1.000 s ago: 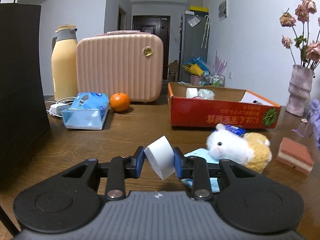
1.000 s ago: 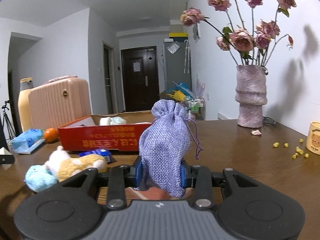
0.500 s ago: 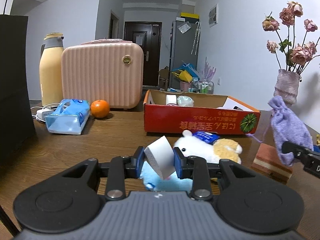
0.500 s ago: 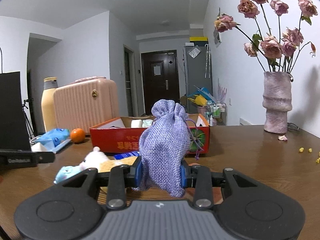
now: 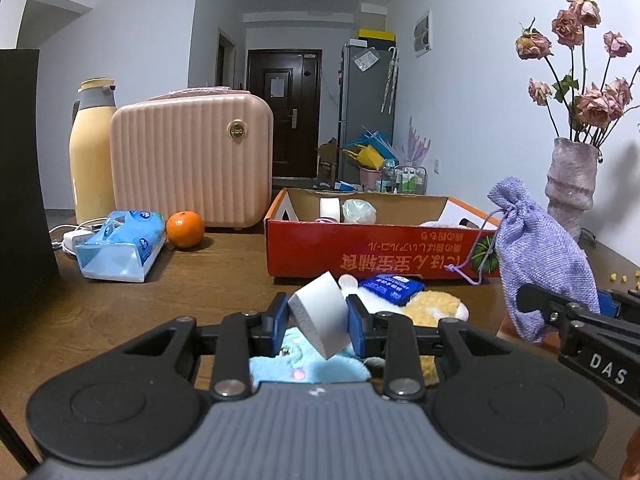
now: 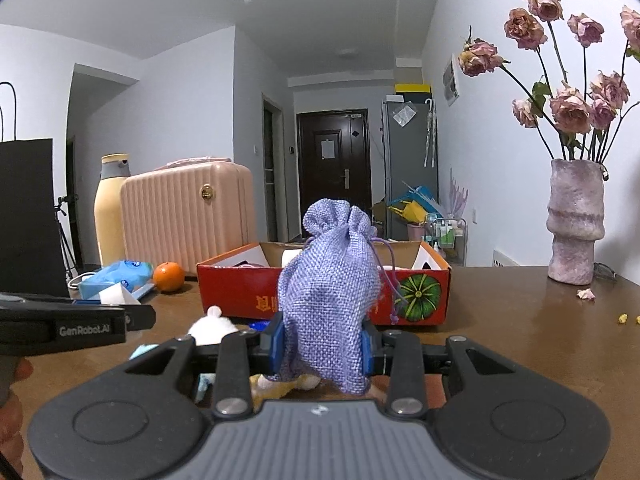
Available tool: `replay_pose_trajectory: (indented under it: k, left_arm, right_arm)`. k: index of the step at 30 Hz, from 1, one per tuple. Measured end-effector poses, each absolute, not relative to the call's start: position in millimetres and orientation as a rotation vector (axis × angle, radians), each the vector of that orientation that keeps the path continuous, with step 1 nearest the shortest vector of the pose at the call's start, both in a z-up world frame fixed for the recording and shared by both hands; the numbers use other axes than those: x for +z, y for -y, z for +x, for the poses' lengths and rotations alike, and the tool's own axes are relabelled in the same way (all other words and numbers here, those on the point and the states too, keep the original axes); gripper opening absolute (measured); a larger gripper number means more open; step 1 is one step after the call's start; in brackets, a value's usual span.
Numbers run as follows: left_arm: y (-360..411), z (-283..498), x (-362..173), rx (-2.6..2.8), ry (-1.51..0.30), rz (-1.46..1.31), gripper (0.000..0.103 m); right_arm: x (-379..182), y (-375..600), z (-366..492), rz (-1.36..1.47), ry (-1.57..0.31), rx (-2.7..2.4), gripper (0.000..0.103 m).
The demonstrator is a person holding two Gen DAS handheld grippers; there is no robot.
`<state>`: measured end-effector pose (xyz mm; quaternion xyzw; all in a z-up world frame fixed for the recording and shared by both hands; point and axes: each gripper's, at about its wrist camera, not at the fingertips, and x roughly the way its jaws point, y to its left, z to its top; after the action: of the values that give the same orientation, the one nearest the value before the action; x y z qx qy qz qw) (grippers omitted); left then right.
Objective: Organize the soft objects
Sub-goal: 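Carry the wedge sponge and pouch in both tools over the red box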
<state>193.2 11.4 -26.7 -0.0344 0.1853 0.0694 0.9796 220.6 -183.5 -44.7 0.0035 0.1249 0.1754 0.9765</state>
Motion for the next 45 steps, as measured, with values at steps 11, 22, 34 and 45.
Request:
replay_pose_trajectory:
  k: [11, 22, 34, 45]
  left_arm:
    - [-9, 218, -15, 0.157, -0.34, -0.083, 0.032]
    - [-6, 250, -2, 0.15, -0.31, -0.099, 0.032]
    - [-10, 281, 8, 0.15, -0.293, -0.12, 0.032]
    - [-11, 309, 15, 0.146, -0.278, -0.135, 0.032]
  right_arm:
    - [-42, 176, 247, 0.025, -0.231, 0.322, 0.034]
    - [-35, 171, 281, 0.063, -0.215, 0.304, 0.034]
    - [-23, 162, 312, 0.066, -0.178, 0.299, 0.034]
    - [-18, 155, 343, 0.072, -0.178, 0.288, 0.034]
